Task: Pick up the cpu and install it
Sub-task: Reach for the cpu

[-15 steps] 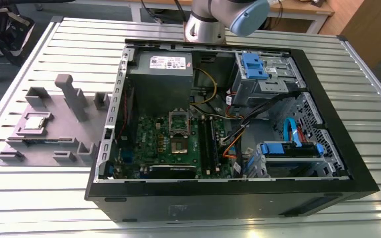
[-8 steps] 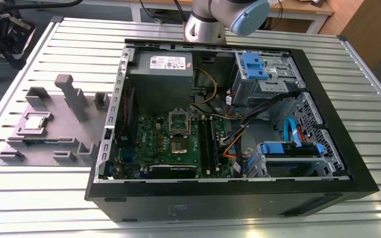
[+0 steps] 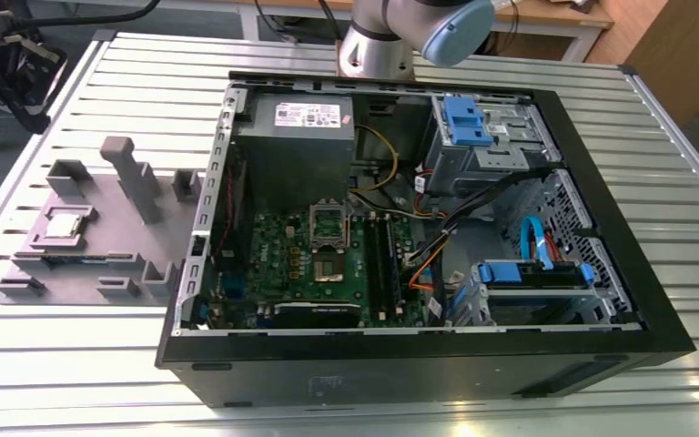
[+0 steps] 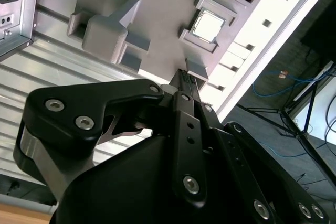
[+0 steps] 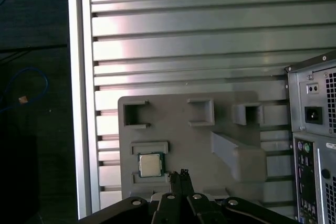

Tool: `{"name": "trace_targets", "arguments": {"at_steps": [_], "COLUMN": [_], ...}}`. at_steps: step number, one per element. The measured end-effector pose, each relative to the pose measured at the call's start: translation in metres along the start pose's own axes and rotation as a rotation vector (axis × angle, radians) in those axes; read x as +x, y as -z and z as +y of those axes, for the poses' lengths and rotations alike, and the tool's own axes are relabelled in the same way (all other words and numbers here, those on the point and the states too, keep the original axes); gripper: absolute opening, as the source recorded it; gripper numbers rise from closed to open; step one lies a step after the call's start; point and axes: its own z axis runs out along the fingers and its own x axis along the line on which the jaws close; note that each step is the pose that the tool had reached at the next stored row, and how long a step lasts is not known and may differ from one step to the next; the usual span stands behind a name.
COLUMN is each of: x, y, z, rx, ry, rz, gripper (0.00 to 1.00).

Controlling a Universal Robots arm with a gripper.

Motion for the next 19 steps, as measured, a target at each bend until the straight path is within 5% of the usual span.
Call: {"name": "trace_targets", "arguments": {"at_steps": [19], "x": [0.0013], "y": [-0.0113], "z": [-0.0029], "rx": [0.0000], "ry": [0.000], "rz": [0.0000], "gripper": [0.11]}}
